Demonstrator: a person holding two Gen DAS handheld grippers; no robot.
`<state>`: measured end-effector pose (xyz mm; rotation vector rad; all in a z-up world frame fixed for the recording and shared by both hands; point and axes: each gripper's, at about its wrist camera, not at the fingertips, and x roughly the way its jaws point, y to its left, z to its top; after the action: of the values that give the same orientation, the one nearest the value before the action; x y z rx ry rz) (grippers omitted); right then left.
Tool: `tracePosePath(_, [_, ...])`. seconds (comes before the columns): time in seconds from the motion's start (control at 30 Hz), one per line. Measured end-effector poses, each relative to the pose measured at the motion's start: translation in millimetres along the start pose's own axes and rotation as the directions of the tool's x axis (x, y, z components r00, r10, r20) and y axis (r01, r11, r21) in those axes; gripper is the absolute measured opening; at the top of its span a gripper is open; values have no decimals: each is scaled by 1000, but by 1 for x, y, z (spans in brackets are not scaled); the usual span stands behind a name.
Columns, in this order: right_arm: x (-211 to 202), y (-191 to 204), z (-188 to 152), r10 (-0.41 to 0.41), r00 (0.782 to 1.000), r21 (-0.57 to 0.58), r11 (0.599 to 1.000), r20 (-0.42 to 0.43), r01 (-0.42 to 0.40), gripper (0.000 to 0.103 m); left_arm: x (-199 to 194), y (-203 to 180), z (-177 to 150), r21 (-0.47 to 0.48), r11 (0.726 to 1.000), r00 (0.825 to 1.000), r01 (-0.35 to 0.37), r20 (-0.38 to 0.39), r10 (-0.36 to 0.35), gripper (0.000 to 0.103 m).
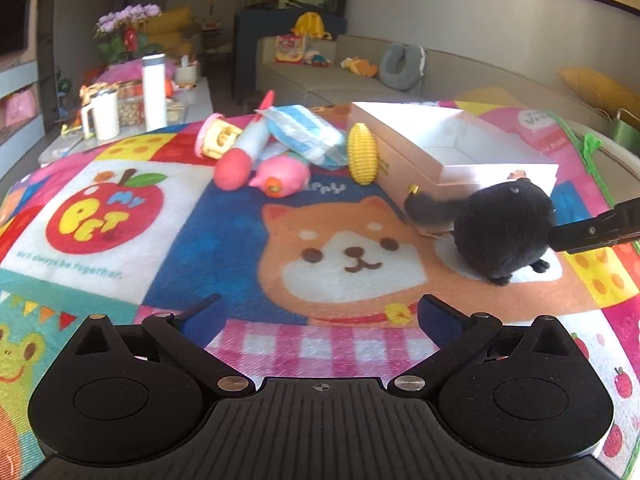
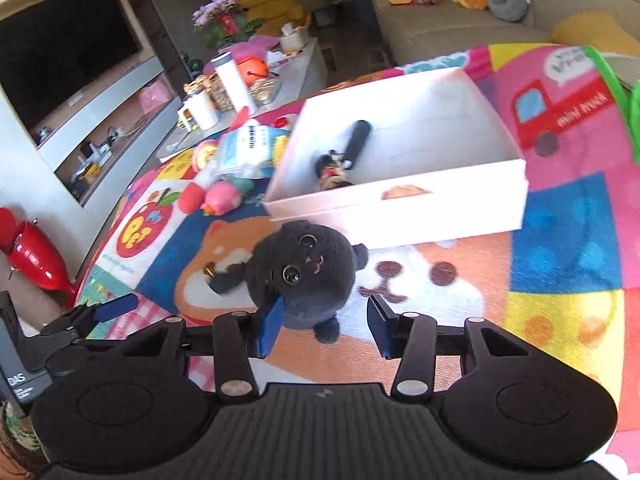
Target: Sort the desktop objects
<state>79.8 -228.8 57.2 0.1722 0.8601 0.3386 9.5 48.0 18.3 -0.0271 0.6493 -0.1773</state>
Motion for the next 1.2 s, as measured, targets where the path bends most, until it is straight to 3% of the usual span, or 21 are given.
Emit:
tracePosePath(0.17, [-7,-26,-13,-147,985,-7,989,90,148,47,3,-31,8,85,996,999,32,13,-33,103])
tracePosePath(0.23, [-13,-33,-17,-183,973,-17,982,140,187,58,5,-41,12,120,992,999,27,21,-29,103])
tracePosePath(0.33, [-23,-39,-25,-220,948,-20,973,229,230,80,15,-49,19,173,984,999,-42,39,35,103])
tracePosePath(0.4, [-25,-43,-30,-240,932,-20,967,271,255,80,24,-46,28,189,974,990,-122,93,106,103])
tracePosePath(0.47, [-24,-50,-32,-240,927,9,969,287,248,80,33,-42,39,221,958,976,-185,155,153,103])
tracePosePath(0.5, [-21,-54,-34,-227,930,36,973,288,227,80,39,-41,44,237,947,967,-218,183,177,99])
tracePosePath(0.53, [-18,-58,-34,-216,934,63,976,286,207,80,47,-38,51,244,937,958,-251,200,204,89])
tracePosePath(0.6, [-11,-63,-34,-204,938,100,978,280,183,80,65,-31,62,242,933,957,-268,177,229,79])
tracePosePath(0.67, [-2,-64,-34,-206,940,125,976,271,178,80,86,-23,70,247,934,964,-259,126,234,81])
tracePosePath(0.8, [1,-67,-33,-228,935,152,970,271,192,86,120,-12,76,238,927,957,-290,80,279,77])
tracePosePath(0.87, [3,-71,-32,-230,938,174,966,257,189,86,129,-6,78,220,935,960,-278,54,273,69])
tracePosePath(0.9, [5,-73,-33,-231,941,187,964,249,187,86,128,-4,80,209,940,963,-268,55,263,55])
tracePosePath(0.93, [6,-74,-32,-233,941,197,962,243,188,86,126,-3,80,210,938,961,-276,54,271,52])
tracePosePath(1.07, [7,-72,-34,-244,938,190,961,246,200,87,97,-9,66,235,943,972,-236,69,226,51])
tracePosePath(1.2, [8,-71,-35,-251,937,184,960,244,210,87,42,-32,39,288,953,995,-97,58,84,51])
